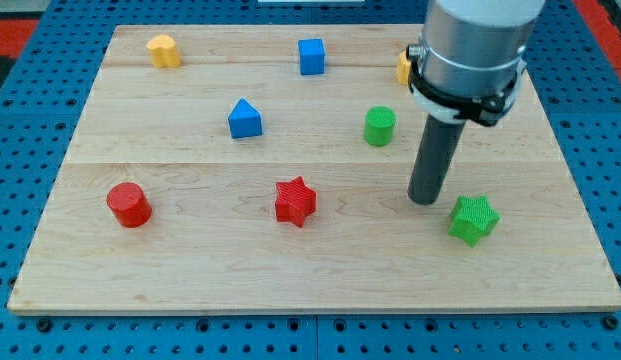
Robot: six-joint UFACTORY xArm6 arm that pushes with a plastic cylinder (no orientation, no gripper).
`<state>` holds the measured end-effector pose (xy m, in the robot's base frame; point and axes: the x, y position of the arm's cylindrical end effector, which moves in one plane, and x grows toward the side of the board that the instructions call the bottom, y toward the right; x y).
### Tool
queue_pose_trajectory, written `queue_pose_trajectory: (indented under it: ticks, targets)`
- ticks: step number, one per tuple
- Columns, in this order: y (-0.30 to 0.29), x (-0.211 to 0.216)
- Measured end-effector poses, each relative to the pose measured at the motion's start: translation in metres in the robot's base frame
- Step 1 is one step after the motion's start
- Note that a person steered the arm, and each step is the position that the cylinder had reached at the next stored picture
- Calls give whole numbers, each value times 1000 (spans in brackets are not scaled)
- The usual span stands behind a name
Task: Push the red star into the blue triangle
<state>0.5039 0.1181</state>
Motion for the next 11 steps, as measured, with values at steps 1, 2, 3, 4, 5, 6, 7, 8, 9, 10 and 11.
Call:
queue_pose_trajectory:
  ticks: [1,2,3,4,5,6,7,8,9,10,11]
  targets:
    - [-7,21]
    - [-36,21]
    - [-72,23]
    - [-113,23]
    - [-153,16]
    - [-165,-14]
    - [-173,-52]
    - [-181,-82]
    - [-185,-97]
    - [-185,-94]
    - [-200,-83]
